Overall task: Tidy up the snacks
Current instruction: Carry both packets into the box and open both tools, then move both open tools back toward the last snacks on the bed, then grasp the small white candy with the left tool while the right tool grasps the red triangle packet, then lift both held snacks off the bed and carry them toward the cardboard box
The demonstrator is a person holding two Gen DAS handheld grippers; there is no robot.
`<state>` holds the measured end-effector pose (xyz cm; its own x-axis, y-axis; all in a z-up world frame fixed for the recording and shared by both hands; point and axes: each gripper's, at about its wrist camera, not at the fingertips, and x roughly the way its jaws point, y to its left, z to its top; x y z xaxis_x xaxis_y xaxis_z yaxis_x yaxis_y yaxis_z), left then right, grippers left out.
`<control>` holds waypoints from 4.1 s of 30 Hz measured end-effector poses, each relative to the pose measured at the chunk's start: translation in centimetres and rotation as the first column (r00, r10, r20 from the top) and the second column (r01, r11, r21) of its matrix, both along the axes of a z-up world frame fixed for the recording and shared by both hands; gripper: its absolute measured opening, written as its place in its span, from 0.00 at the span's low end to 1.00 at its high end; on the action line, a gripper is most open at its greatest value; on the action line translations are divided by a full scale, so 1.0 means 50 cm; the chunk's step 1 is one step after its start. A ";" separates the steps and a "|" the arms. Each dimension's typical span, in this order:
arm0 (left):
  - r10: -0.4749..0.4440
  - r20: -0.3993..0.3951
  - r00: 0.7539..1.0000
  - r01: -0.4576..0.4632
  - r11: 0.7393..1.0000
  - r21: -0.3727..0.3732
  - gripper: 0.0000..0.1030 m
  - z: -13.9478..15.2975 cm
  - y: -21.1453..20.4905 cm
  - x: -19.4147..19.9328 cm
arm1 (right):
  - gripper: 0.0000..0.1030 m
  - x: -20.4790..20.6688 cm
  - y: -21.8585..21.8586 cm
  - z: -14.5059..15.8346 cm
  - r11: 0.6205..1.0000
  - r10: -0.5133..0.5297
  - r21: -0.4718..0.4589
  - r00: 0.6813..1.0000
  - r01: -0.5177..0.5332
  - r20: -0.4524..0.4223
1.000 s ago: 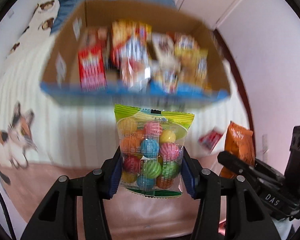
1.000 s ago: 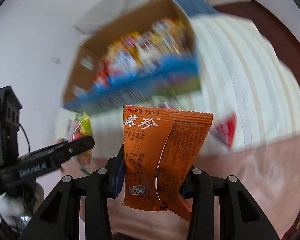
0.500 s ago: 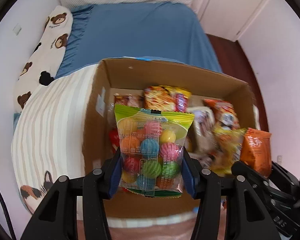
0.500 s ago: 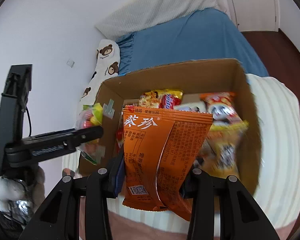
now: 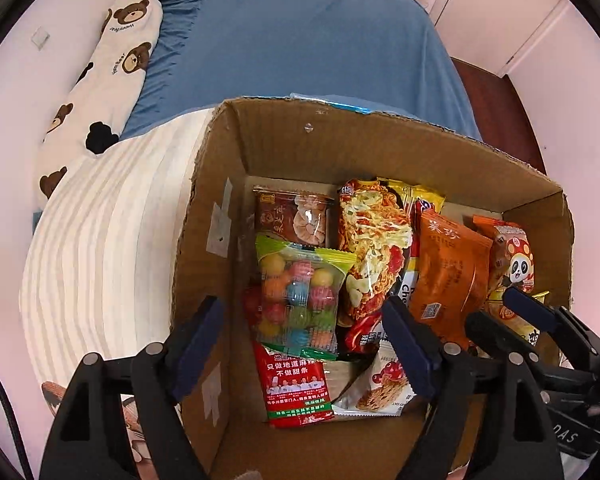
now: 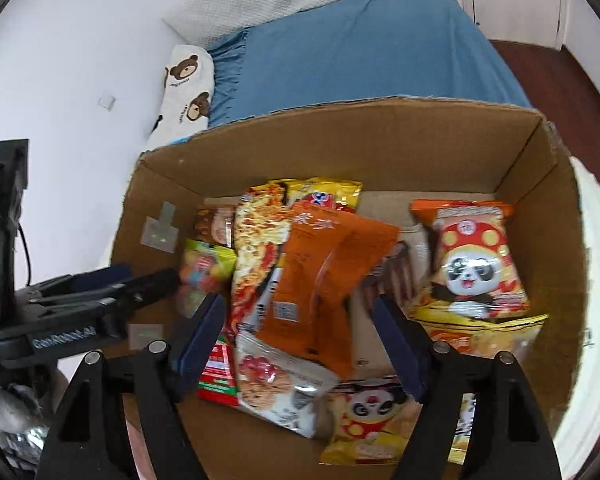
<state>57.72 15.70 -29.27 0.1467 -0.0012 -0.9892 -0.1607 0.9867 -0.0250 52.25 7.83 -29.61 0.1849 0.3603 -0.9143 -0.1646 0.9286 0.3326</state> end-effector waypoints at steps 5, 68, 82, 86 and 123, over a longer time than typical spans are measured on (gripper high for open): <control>-0.008 0.045 0.999 0.007 1.000 0.016 0.78 0.015 -0.016 -0.021 | 0.78 -0.022 -0.016 0.018 0.996 -0.002 -0.092 0.999 0.005 0.038; -0.093 0.200 0.976 0.088 0.996 0.034 0.99 0.057 -0.245 -0.396 | 0.97 -0.484 -0.383 0.087 0.926 -0.364 -0.086 0.929 0.369 0.063; -0.162 -0.040 0.986 0.161 0.987 -0.024 0.99 -0.180 -0.371 -0.290 | 0.82 -0.448 -0.447 -0.134 0.917 -0.397 -0.085 0.910 0.389 -0.123; -0.160 -0.043 0.986 0.158 0.986 -0.045 0.98 -0.209 -0.392 -0.276 | 0.66 -0.447 -0.451 -0.145 0.923 -0.385 -0.055 0.912 0.381 -0.142; -0.143 -0.243 0.959 0.119 0.987 -0.111 0.60 -0.323 -0.329 -0.556 | 0.39 -0.600 -0.266 -0.232 0.998 -0.060 -0.049 0.949 0.047 -0.310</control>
